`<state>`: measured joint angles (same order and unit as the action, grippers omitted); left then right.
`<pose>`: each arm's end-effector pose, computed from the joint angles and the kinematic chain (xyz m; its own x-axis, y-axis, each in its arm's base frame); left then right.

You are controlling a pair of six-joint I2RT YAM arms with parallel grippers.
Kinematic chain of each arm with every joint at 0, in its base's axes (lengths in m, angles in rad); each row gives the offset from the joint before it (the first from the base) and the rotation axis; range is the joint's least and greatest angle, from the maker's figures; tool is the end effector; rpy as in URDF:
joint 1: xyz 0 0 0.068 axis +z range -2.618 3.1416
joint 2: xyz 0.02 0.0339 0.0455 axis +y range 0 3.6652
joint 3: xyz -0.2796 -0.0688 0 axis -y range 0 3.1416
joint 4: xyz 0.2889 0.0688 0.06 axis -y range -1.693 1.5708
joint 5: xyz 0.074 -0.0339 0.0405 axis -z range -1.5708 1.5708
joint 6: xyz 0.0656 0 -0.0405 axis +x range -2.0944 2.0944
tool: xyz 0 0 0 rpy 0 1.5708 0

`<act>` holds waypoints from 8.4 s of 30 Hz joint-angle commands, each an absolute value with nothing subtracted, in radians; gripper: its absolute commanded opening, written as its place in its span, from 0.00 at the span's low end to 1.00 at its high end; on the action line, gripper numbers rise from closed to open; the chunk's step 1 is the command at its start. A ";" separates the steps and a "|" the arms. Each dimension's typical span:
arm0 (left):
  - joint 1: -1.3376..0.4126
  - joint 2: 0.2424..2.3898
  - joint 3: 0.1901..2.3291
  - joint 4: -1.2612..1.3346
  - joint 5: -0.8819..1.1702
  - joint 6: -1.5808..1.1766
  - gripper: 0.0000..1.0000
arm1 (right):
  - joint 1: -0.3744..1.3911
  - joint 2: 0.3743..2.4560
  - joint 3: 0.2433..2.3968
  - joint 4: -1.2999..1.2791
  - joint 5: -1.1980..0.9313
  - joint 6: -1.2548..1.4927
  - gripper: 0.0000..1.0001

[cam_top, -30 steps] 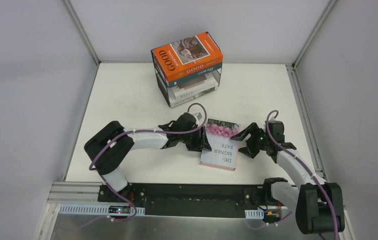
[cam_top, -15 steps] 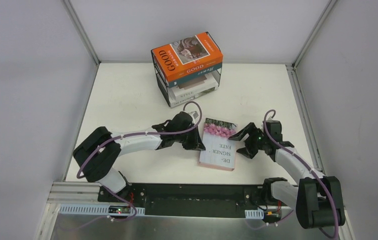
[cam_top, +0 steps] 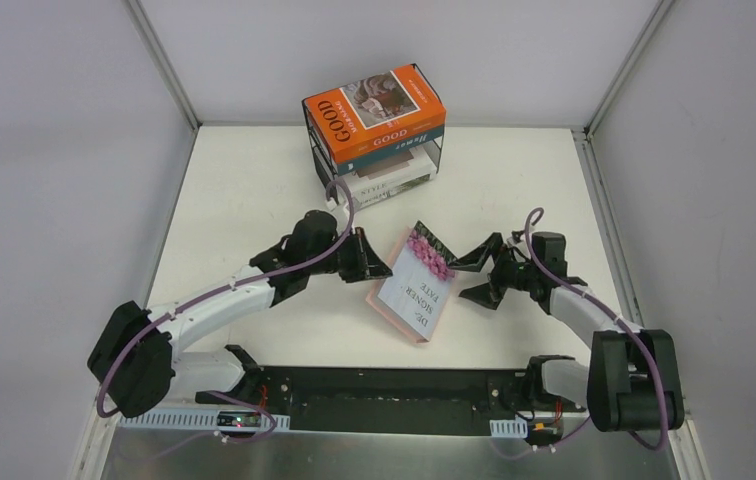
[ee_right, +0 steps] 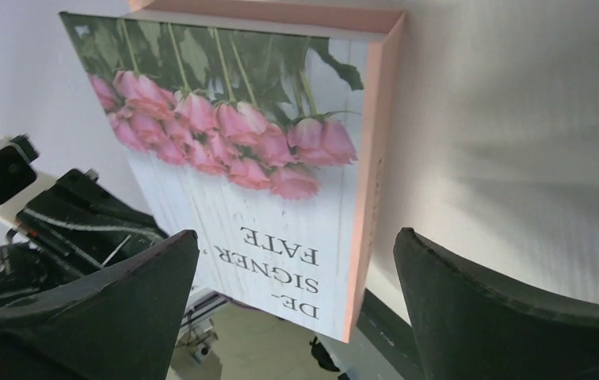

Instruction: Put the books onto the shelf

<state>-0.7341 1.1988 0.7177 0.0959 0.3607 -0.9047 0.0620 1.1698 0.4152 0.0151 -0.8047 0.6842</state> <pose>0.2278 -0.2367 0.2426 -0.8561 -0.2184 -0.4684 0.3180 0.4918 -0.8106 0.2473 0.0627 0.1362 -0.8842 0.3842 -0.2656 -0.0199 0.5371 0.8433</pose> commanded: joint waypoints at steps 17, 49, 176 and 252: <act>-0.690 1.314 0.618 0.334 0.462 -1.313 0.00 | 0.058 1.052 0.296 -0.021 -0.801 0.714 0.99; -0.620 1.353 0.557 0.454 0.520 -1.414 0.00 | 0.062 1.714 0.122 1.524 -0.874 1.520 0.38; -0.611 0.463 0.977 -0.788 -0.306 -0.866 1.00 | 0.595 1.844 0.925 0.771 0.388 1.316 0.58; -0.611 0.423 0.922 -0.779 -0.299 -0.867 1.00 | 0.604 1.623 0.980 0.445 0.011 0.749 0.85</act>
